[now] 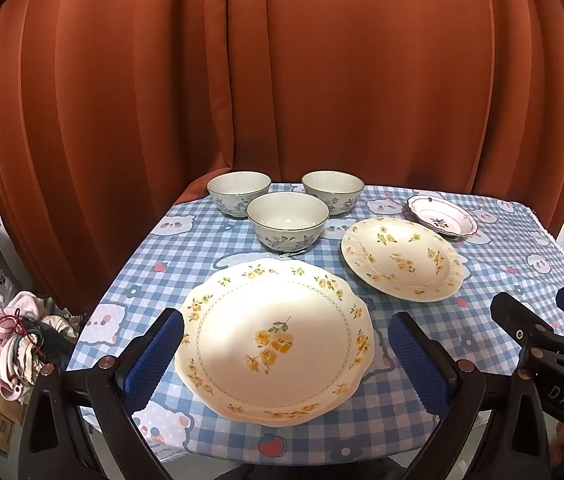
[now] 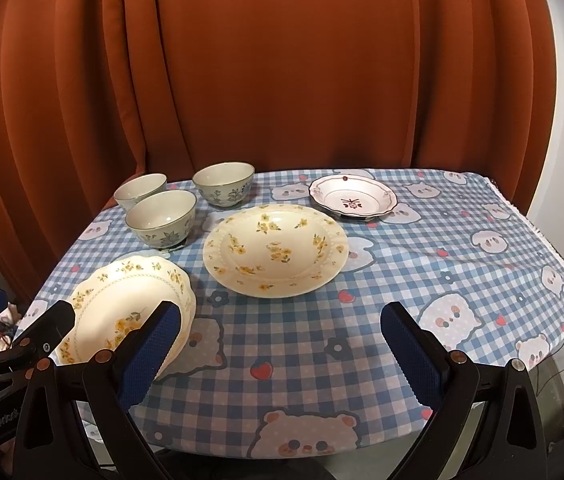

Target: Organize plates and bowls

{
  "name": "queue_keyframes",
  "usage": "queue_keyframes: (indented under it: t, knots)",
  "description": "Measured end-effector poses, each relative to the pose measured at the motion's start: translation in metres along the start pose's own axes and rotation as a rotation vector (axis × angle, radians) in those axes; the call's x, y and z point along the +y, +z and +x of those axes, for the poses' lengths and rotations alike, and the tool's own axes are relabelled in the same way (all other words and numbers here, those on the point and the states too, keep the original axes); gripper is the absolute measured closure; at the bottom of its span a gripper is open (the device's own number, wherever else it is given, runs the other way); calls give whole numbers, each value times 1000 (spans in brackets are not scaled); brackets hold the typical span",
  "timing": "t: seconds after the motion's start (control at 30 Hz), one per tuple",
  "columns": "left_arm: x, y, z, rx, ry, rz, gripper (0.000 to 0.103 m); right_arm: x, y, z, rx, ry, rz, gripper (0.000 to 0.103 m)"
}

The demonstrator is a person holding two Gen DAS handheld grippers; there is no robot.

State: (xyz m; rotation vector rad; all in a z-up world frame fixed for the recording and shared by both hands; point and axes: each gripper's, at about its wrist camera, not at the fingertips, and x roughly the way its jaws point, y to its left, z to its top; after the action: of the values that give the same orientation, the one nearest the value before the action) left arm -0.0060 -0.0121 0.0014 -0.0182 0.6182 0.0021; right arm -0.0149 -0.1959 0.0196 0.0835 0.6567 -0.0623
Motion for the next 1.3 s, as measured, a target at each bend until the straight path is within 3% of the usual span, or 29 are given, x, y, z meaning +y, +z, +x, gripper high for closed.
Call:
queue_keyframes:
  t: [1.3]
  knots:
    - [-2,-1,0,15,23,-11,0,-2,0,-2,2,20,-20,2]
